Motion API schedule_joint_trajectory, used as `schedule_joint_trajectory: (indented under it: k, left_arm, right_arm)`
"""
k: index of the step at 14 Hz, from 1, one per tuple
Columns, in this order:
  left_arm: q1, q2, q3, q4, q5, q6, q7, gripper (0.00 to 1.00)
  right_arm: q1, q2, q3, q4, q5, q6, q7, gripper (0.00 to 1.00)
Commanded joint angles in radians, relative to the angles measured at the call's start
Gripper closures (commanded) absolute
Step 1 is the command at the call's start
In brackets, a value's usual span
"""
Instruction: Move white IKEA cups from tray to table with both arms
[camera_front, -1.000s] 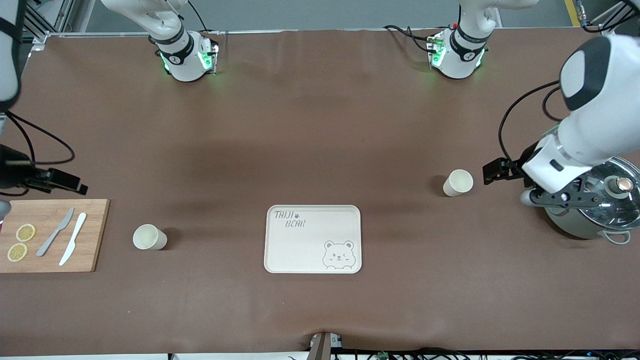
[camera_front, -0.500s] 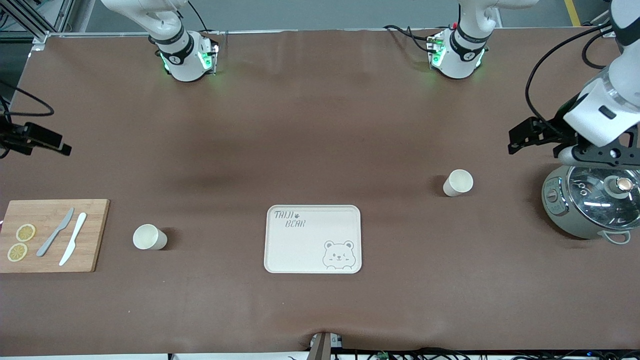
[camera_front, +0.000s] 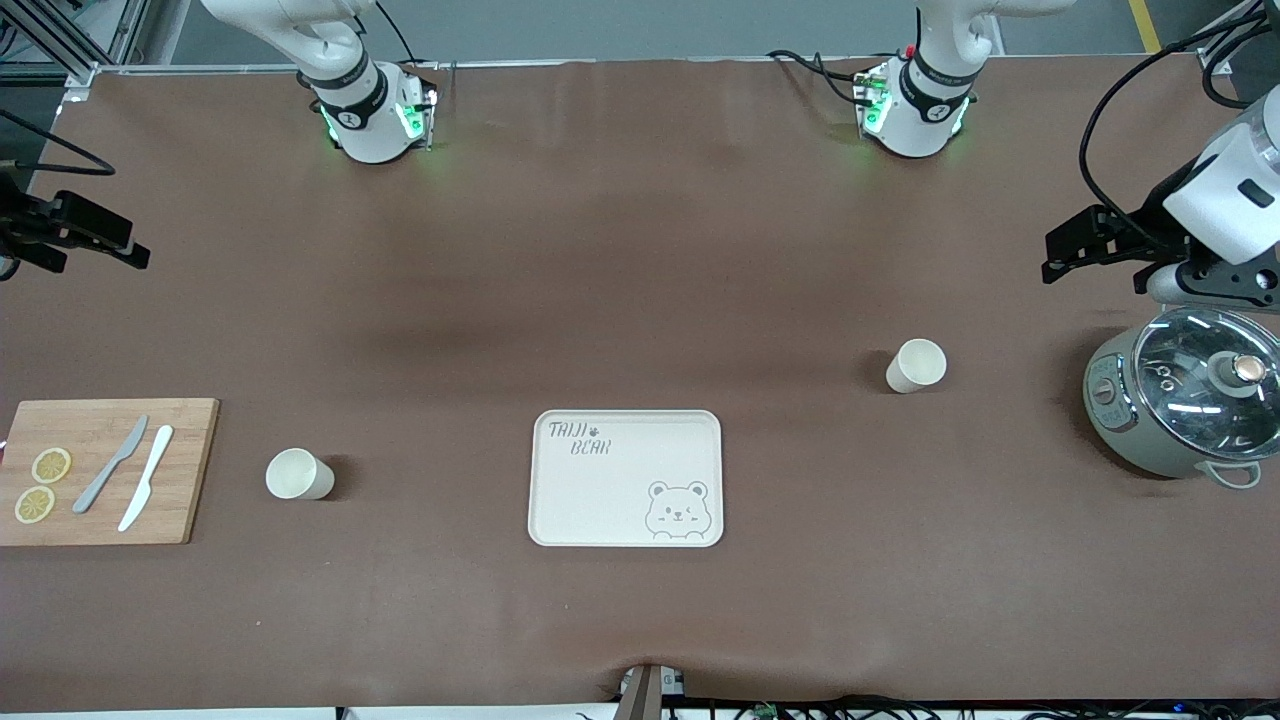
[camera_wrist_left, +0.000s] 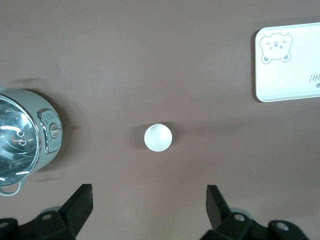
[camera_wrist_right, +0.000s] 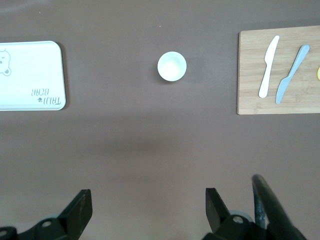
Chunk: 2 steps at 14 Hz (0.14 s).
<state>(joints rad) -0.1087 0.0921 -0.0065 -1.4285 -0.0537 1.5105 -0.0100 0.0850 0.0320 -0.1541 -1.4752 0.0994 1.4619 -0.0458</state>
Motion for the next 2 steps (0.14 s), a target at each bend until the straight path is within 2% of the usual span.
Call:
schedule_joint_trajectory:
  k: [1, 2]
  left_arm:
    - [0.012, -0.008, -0.018, -0.001, 0.026, -0.01, -0.002, 0.0]
    - [0.012, -0.008, -0.018, -0.001, 0.025, -0.01, -0.007, 0.0]
  right_arm:
    - [0.025, -0.012, 0.001, -0.04, -0.021, 0.027, 0.018, 0.0]
    - [0.032, -0.017, 0.001, -0.051, -0.033, 0.029, 0.018, 0.0]
